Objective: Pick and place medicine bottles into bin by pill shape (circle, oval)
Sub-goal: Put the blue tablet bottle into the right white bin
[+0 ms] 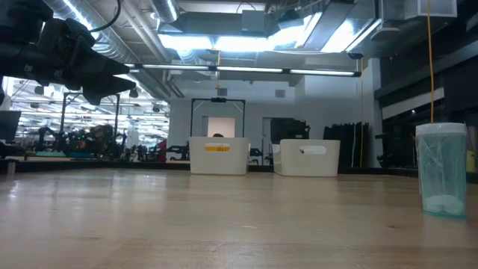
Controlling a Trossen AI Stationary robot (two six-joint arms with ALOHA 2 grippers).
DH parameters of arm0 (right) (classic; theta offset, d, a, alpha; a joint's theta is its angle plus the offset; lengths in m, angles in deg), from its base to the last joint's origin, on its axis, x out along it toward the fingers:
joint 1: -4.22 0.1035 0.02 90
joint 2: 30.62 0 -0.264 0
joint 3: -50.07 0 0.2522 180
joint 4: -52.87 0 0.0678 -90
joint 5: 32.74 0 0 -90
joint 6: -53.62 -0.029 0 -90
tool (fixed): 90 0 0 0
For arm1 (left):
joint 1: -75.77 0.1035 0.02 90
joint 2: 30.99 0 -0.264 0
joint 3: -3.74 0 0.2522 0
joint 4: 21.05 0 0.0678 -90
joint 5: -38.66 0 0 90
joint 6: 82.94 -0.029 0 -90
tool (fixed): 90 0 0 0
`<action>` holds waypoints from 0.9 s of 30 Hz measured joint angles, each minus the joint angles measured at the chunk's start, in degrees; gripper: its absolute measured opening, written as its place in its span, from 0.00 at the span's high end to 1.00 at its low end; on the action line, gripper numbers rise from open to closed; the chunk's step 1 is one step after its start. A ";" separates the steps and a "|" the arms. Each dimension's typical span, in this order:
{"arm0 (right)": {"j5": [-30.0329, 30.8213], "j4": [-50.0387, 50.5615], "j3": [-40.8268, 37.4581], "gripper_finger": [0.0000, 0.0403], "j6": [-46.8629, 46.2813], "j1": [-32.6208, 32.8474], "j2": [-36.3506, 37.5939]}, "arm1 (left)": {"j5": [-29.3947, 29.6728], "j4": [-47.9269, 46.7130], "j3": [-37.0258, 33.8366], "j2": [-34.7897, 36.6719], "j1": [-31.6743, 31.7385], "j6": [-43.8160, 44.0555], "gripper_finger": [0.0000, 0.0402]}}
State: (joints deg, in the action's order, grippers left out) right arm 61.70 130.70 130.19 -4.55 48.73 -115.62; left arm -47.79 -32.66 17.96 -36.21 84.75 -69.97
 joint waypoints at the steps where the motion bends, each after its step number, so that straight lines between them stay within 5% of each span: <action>1: 0.02 0.08 0.00 0.23 1.27 0.00 -0.02 | 0.00 0.01 0.01 0.01 -0.01 -0.01 0.41; 10: 0.49 -3.75 0.08 0.23 1.39 1.63 -0.81 | 0.00 0.01 0.01 0.01 0.00 -0.01 0.41; 27: -2.11 -5.18 7.77 0.23 2.77 7.88 -15.82 | 0.00 0.00 -0.01 0.00 0.00 -0.01 0.41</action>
State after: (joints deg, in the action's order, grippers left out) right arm 59.59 125.52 137.97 -1.78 56.61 -131.43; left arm -47.79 -32.67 17.94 -36.21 84.74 -69.98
